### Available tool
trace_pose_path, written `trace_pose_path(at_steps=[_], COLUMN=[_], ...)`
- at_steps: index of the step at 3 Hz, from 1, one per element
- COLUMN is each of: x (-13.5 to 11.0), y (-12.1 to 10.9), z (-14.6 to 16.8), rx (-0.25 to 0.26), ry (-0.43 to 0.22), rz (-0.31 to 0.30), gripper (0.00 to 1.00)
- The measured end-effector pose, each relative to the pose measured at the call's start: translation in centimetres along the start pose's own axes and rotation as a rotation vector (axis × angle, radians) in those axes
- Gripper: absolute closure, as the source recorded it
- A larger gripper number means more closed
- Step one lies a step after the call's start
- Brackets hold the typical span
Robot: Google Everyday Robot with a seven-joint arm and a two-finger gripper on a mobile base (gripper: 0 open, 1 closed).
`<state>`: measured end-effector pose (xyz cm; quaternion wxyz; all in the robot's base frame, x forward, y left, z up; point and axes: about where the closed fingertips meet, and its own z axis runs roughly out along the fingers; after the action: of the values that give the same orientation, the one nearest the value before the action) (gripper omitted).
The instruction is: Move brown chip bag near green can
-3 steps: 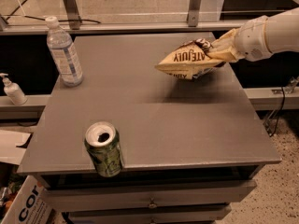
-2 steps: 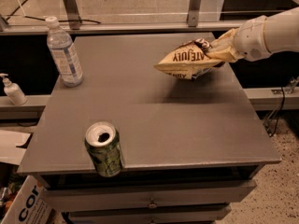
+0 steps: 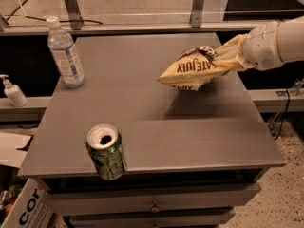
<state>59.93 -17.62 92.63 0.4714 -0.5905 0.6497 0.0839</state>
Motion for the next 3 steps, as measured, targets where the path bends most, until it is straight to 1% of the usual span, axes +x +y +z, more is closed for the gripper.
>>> trace_pose_path(at_steps=[1, 2, 3], x=[-1.4, -2.0, -2.0], y=[3.1, 6.1, 9.1], z=[-2.6, -4.6, -6.0], rx=[-0.027, -0.051, -0.083], ry=[-0.061, -0.115, -0.164], rz=[-0.053, -0.088, -0.101], gripper=[1.00, 1.00, 1.00])
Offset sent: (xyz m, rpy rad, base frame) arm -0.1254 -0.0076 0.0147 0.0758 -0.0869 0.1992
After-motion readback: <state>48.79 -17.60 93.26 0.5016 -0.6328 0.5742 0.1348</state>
